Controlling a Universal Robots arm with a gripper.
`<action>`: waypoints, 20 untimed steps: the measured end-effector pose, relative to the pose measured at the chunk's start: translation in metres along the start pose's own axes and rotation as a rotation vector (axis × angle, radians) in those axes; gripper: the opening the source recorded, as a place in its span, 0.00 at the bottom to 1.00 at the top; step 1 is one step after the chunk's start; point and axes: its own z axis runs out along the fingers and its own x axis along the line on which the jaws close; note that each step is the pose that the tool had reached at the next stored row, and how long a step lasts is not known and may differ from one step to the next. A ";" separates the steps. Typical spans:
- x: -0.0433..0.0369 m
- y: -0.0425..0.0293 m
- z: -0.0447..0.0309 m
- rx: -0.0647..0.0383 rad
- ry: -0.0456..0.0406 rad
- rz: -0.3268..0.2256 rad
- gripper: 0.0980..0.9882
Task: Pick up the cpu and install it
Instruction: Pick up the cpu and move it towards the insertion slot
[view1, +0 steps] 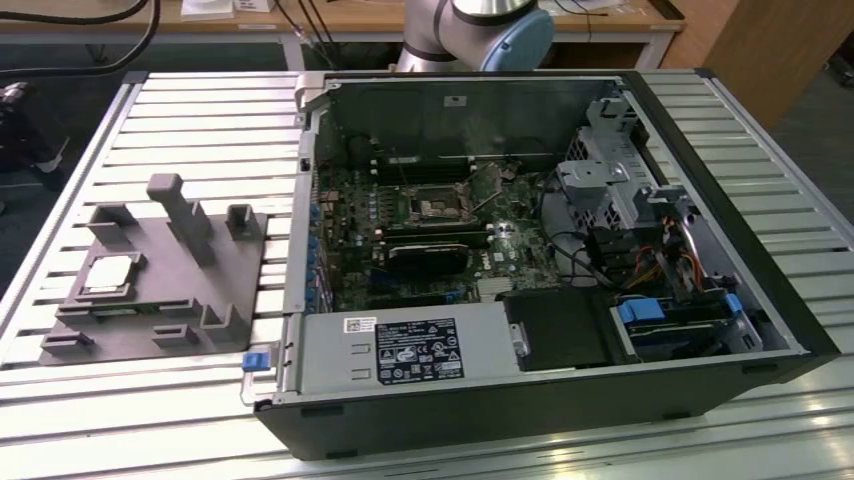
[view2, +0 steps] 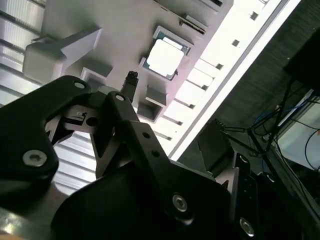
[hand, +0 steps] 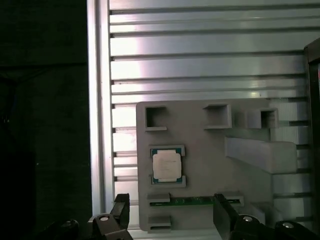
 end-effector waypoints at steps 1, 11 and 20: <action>0.0001 -0.0002 0.0008 0.000 0.0003 -0.008 0.74; 0.0003 -0.0011 0.0159 0.000 0.0014 -0.030 0.74; 0.0004 -0.0015 0.0256 0.000 0.0016 -0.031 0.74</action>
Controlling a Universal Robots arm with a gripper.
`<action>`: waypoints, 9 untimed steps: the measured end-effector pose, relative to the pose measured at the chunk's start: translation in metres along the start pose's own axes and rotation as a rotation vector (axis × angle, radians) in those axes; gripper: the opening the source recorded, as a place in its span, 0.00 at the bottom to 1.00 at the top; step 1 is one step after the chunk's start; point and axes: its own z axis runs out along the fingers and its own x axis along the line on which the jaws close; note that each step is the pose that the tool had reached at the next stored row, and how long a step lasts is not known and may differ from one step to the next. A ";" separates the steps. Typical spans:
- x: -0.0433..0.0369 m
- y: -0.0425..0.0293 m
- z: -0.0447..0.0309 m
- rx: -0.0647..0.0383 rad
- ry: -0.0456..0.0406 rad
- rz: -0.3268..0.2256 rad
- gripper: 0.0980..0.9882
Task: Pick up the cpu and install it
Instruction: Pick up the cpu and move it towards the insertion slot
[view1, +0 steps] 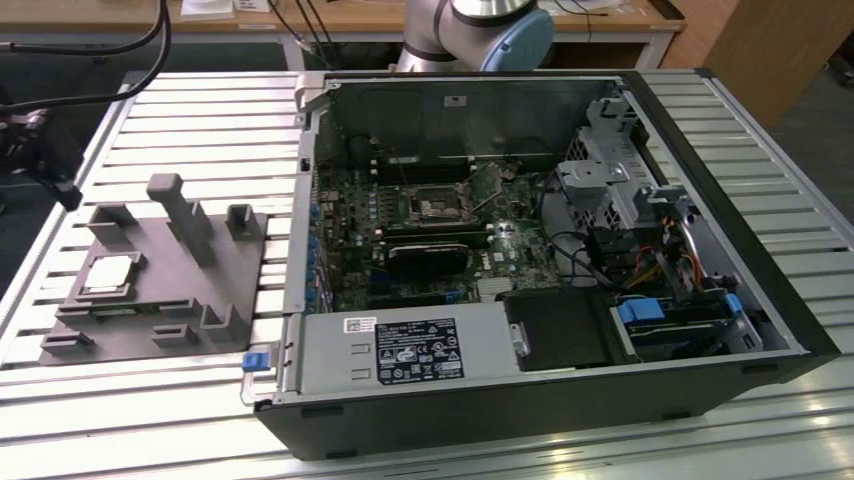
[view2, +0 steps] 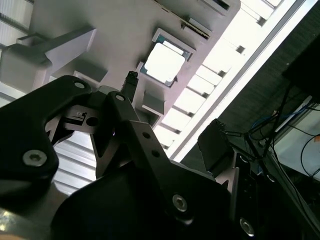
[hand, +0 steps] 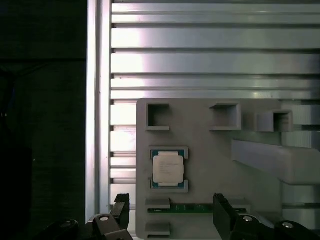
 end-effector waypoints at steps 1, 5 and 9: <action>0.0000 0.0000 0.0007 0.000 0.0000 0.000 0.74; 0.0000 -0.0002 0.0038 0.000 0.0000 0.000 0.74; 0.0001 -0.0005 0.0080 0.000 0.0000 0.000 0.74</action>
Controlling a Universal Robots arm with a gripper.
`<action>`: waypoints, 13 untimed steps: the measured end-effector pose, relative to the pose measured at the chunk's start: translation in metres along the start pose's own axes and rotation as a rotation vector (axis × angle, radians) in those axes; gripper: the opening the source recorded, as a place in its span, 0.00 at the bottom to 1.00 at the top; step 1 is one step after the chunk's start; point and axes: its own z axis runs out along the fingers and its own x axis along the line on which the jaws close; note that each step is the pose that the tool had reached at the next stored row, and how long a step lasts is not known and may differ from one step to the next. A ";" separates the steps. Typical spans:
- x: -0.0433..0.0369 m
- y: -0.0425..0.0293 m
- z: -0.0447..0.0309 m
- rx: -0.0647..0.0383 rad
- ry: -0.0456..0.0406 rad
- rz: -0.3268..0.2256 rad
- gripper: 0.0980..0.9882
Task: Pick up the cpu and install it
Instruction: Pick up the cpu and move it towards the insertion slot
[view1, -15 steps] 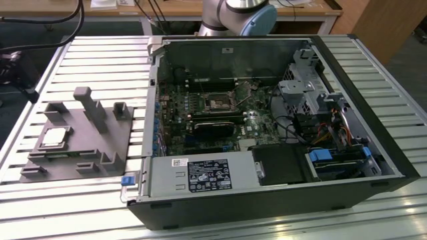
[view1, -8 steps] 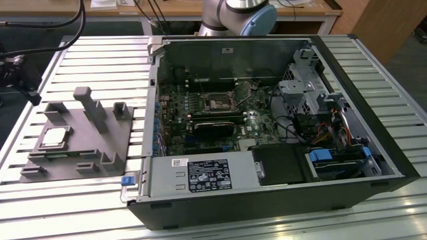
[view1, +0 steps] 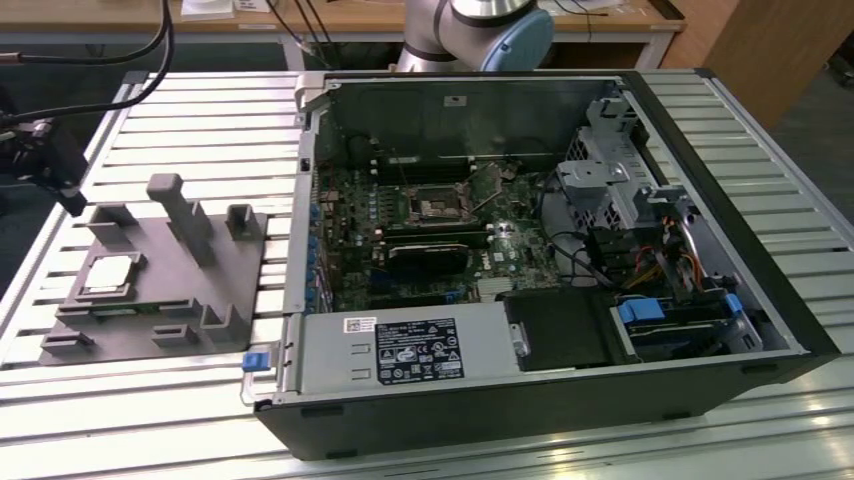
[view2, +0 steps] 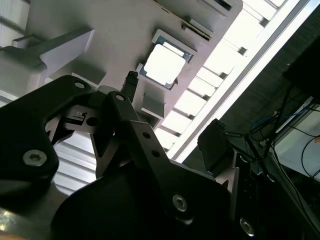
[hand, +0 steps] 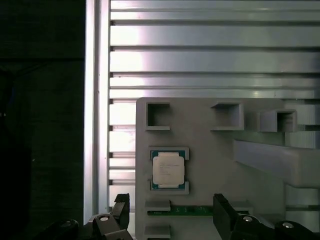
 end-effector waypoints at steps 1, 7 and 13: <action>0.0000 -0.0001 0.0013 0.000 0.0000 0.000 0.74; -0.0017 -0.0004 0.0087 0.000 0.0003 -0.005 0.74; -0.0017 -0.0017 0.0159 0.000 0.0004 -0.006 0.74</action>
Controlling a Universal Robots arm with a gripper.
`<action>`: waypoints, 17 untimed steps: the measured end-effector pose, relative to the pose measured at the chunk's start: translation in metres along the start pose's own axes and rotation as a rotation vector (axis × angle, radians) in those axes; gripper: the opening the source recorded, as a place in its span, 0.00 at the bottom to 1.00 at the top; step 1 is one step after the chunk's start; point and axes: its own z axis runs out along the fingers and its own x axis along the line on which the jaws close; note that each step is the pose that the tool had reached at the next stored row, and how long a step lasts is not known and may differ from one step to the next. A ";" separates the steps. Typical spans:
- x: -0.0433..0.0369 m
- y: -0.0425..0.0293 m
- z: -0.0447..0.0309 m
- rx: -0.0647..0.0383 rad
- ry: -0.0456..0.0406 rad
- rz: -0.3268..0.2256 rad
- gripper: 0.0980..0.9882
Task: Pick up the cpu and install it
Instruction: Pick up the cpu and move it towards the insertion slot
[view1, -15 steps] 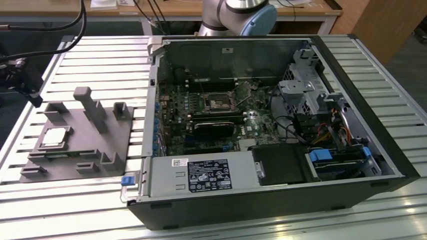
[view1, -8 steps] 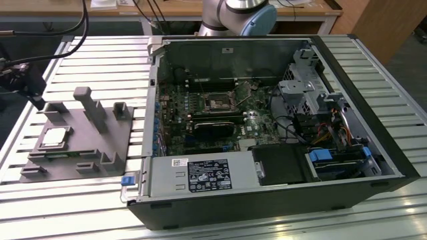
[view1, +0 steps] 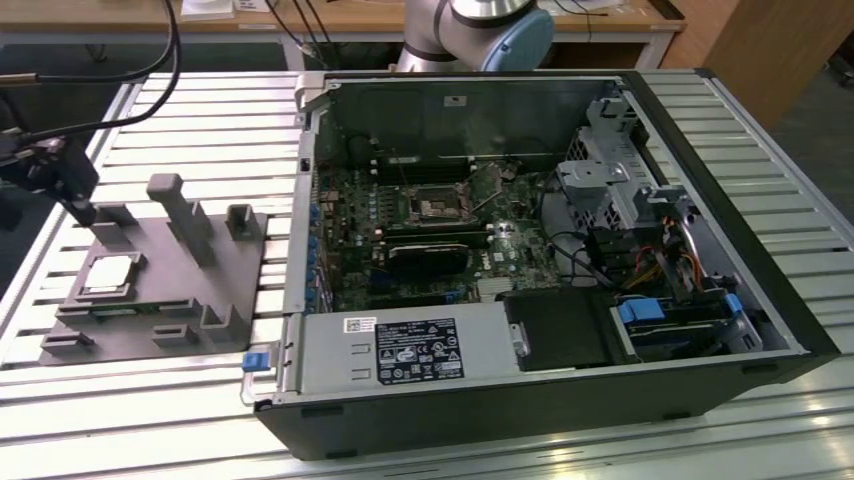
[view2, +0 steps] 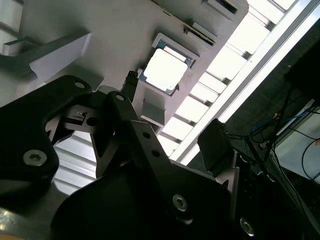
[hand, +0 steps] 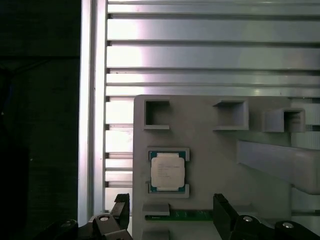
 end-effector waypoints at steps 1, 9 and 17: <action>0.0000 -0.0001 0.0011 0.000 -0.0001 0.000 0.74; -0.0001 -0.0019 0.0095 0.000 0.0009 -0.007 0.74; -0.0001 -0.0035 0.0177 0.000 0.0020 -0.024 0.74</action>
